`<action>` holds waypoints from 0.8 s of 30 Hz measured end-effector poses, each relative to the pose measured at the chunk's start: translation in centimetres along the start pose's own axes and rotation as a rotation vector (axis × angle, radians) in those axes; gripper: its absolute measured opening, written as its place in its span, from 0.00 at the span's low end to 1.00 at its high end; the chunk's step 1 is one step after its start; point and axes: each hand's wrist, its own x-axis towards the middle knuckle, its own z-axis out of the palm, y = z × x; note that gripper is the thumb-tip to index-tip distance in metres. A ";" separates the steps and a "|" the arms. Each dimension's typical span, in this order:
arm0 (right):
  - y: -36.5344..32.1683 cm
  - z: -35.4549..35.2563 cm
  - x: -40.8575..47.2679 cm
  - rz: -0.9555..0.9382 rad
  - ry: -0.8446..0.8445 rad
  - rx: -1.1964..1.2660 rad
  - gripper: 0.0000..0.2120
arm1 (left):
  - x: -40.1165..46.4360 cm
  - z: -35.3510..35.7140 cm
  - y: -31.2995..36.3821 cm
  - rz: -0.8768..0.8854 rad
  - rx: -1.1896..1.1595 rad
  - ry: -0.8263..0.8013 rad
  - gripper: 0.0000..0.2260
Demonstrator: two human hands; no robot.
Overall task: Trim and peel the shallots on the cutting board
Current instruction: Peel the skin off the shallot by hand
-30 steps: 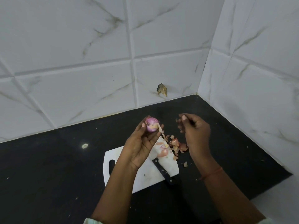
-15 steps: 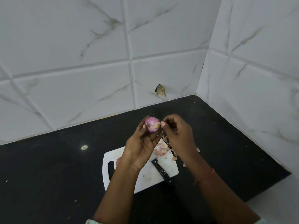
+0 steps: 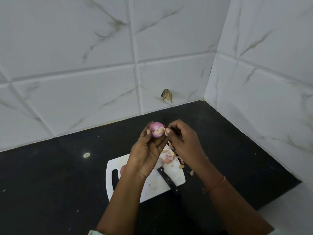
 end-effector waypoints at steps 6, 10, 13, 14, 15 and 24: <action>0.3 -0.5 -0.1 0.049 0.079 0.026 0.03 | 0.4 -0.5 0.5 -0.038 -0.127 0.008 0.20; 0.9 -0.8 -0.2 0.048 0.197 -0.104 0.05 | 0.1 -0.4 0.6 -0.077 -0.079 0.018 0.19; 0.6 -0.9 -0.3 -0.006 0.280 -0.109 0.05 | 0.0 -0.3 0.4 -0.087 -0.084 0.035 0.17; 0.4 -0.8 -0.3 -0.038 0.292 -0.096 0.05 | 0.0 -0.3 0.4 -0.084 -0.077 0.038 0.17; 0.2 -0.7 -0.3 -0.085 0.294 -0.099 0.05 | 0.0 -0.3 0.3 -0.073 -0.061 0.040 0.17; -1.1 0.2 -0.6 -0.107 0.143 0.073 0.13 | -1.5 0.6 1.1 0.105 0.149 -0.138 0.18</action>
